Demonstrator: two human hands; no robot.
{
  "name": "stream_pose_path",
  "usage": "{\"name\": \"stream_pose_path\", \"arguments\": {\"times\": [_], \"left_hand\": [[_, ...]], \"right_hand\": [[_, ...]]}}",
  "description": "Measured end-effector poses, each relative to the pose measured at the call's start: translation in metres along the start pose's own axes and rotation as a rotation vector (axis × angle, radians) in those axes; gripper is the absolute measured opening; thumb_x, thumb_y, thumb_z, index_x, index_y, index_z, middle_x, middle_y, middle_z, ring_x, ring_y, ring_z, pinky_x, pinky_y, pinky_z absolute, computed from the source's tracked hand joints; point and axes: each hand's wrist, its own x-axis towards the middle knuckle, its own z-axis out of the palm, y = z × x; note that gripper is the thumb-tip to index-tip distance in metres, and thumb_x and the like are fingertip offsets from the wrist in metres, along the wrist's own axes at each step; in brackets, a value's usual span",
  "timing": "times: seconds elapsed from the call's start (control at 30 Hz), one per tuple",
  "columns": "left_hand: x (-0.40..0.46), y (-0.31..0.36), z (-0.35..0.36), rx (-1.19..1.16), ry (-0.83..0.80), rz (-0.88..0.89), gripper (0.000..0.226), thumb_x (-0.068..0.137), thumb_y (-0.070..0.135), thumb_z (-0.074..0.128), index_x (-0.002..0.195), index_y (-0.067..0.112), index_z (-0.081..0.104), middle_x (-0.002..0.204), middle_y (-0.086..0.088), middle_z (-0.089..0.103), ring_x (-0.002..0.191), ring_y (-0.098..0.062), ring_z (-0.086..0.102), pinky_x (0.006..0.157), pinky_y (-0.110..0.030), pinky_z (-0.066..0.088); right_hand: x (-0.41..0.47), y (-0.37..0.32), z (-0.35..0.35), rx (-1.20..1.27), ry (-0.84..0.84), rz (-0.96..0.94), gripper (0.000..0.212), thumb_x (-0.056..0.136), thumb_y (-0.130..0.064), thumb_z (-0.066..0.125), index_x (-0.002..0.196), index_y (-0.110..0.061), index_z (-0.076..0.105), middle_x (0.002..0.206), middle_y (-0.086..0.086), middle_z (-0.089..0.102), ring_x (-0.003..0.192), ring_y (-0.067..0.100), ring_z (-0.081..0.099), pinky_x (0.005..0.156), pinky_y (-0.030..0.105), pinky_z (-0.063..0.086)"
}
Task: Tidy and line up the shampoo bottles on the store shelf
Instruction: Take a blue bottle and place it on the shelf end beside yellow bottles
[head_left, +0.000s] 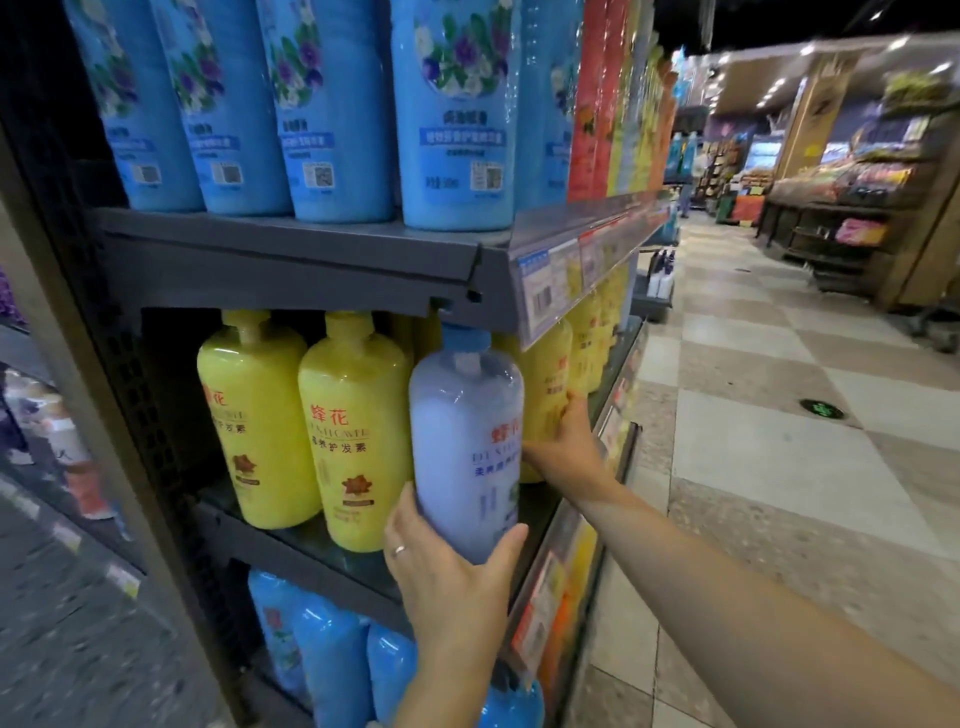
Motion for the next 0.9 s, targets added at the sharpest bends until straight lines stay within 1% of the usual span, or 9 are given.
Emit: {"name": "stream_pose_path", "arguments": {"times": [0.1,0.23,0.37,0.47,0.57,0.63,0.7,0.8,0.9], "left_hand": [[0.002,-0.002,0.002,0.047,0.006,0.001,0.102,0.056,0.033,0.086,0.138,0.010,0.031,0.134,-0.012,0.039,0.124,-0.027,0.035,0.097,-0.039,0.036],[0.001,-0.006,0.003,0.086,0.019,0.027,0.100,0.058,0.035,0.084,0.138,0.009,0.030,0.135,-0.013,0.041,0.124,-0.029,0.037,0.095,-0.042,0.038],[0.000,-0.007,0.005,0.092,0.031,-0.005,0.102,0.056,0.038,0.085,0.138,0.013,0.029,0.133,-0.013,0.041,0.122,-0.031,0.037,0.092,-0.046,0.041],[-0.001,-0.009,0.006,0.081,0.050,-0.008,0.103,0.053,0.038,0.086,0.137,0.014,0.032,0.131,-0.014,0.043,0.121,-0.032,0.039,0.092,-0.048,0.041],[-0.002,-0.009,0.009,0.090,0.073,-0.009,0.104,0.049,0.033,0.089,0.136,0.011,0.036,0.131,-0.018,0.046,0.121,-0.037,0.041,0.094,-0.050,0.040],[-0.003,-0.009,0.010,0.104,0.085,0.002,0.104,0.048,0.032,0.090,0.135,0.009,0.037,0.130,-0.020,0.047,0.120,-0.039,0.042,0.093,-0.052,0.040],[-0.004,-0.010,0.011,0.113,0.091,0.010,0.105,0.046,0.031,0.090,0.135,0.008,0.038,0.130,-0.021,0.048,0.119,-0.040,0.043,0.093,-0.053,0.040],[-0.003,-0.013,0.013,0.122,0.098,0.024,0.106,0.044,0.031,0.091,0.134,0.008,0.039,0.130,-0.021,0.048,0.119,-0.041,0.044,0.092,-0.053,0.041],[0.000,-0.016,0.013,0.120,0.092,0.031,0.105,0.043,0.031,0.091,0.132,0.008,0.041,0.127,-0.020,0.050,0.117,-0.040,0.046,0.091,-0.053,0.043]], "right_hand": [[0.007,0.005,0.004,0.040,-0.016,0.016,0.099,0.052,-0.029,0.088,0.129,-0.026,0.025,0.129,0.004,0.048,0.120,0.022,0.049,0.103,0.048,0.042],[0.003,0.010,-0.001,0.060,-0.038,0.014,0.097,0.054,-0.030,0.087,0.129,-0.027,0.026,0.127,0.001,0.052,0.116,0.020,0.052,0.100,0.043,0.044],[-0.004,0.013,-0.007,0.063,-0.138,0.006,0.104,0.052,-0.035,0.087,0.133,-0.032,0.022,0.129,-0.003,0.051,0.119,0.017,0.051,0.103,0.043,0.043],[-0.005,0.011,-0.008,0.093,-0.190,0.038,0.107,0.055,-0.030,0.087,0.136,-0.029,0.017,0.129,-0.003,0.049,0.120,0.017,0.050,0.103,0.041,0.042],[-0.009,0.006,-0.011,0.131,-0.212,0.039,0.102,0.062,-0.015,0.085,0.138,-0.020,0.016,0.129,-0.002,0.045,0.121,0.017,0.047,0.099,0.032,0.042],[-0.010,0.003,-0.019,0.121,-0.279,0.097,0.096,0.067,-0.016,0.082,0.140,-0.019,0.018,0.129,-0.004,0.045,0.118,0.014,0.048,0.094,0.028,0.044],[-0.008,0.001,-0.033,0.157,-0.328,0.175,0.082,0.073,-0.023,0.077,0.138,-0.019,0.027,0.123,-0.006,0.051,0.110,0.010,0.053,0.087,0.023,0.047],[0.003,0.004,-0.053,0.236,-0.225,0.255,0.067,0.080,-0.043,0.065,0.135,-0.014,0.040,0.127,-0.002,0.053,0.112,0.013,0.052,0.096,0.030,0.043],[0.021,0.017,-0.060,0.077,-0.063,0.241,0.063,0.085,-0.046,0.059,0.135,-0.011,0.043,0.134,0.005,0.050,0.112,0.016,0.049,0.093,0.030,0.041]]}}
